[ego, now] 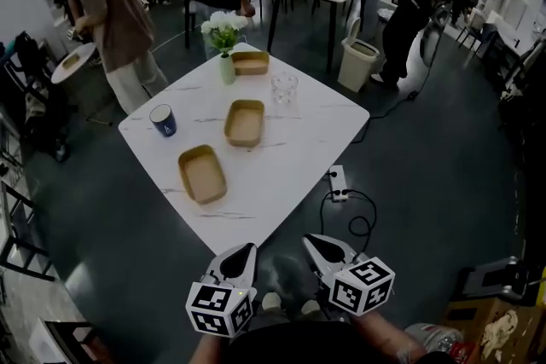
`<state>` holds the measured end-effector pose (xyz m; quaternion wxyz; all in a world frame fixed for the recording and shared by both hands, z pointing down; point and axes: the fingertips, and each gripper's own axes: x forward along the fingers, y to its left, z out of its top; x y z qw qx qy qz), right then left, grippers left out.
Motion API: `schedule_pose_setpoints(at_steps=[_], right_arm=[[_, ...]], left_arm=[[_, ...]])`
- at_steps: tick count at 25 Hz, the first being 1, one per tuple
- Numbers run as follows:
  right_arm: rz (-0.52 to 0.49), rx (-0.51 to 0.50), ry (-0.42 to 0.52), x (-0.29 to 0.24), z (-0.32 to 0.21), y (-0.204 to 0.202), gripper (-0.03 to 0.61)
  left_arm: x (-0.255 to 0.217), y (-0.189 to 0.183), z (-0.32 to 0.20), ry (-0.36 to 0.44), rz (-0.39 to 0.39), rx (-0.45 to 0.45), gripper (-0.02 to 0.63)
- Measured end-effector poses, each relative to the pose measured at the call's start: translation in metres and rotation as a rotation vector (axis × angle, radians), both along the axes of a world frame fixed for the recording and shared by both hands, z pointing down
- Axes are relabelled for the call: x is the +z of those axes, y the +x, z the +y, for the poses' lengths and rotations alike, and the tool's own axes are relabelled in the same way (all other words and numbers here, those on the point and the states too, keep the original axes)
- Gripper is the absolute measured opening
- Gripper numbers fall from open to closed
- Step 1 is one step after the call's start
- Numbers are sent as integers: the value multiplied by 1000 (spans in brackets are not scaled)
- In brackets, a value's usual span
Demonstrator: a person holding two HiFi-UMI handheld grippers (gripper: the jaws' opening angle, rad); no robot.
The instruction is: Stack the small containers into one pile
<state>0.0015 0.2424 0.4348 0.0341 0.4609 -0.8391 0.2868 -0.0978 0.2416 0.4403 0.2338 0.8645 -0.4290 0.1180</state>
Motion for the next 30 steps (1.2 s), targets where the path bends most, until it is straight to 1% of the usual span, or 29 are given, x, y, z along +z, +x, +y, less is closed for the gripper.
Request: schedule_pose_setpoints(at_steps=[7, 10, 14, 18, 22, 26, 30], right_arm=[[5, -4, -14, 4, -8, -26, -3], [17, -9, -24, 8, -8, -32, -3], [33, -15, -45, 14, -15, -37, -3], [40, -27, -45, 14, -27, -39, -3], [45, -64, -39, 14, -43, -39, -3], [37, -111, -24, 9, -63, -29, -3], [16, -146, -13, 5, -85, -12, -3]], left_arm=[[4, -24, -9, -9, 13, 26, -12], [7, -30, -11, -5, 2, 38, -11], [11, -36, -17, -7, -1, 33, -11], [16, -41, -23, -15, -10, 19, -11], [14, -38, -35, -6, -20, 4, -11], [11, -23, -54, 10, -28, -4, -11], [8, -4, -73, 26, -74, -15, 8]])
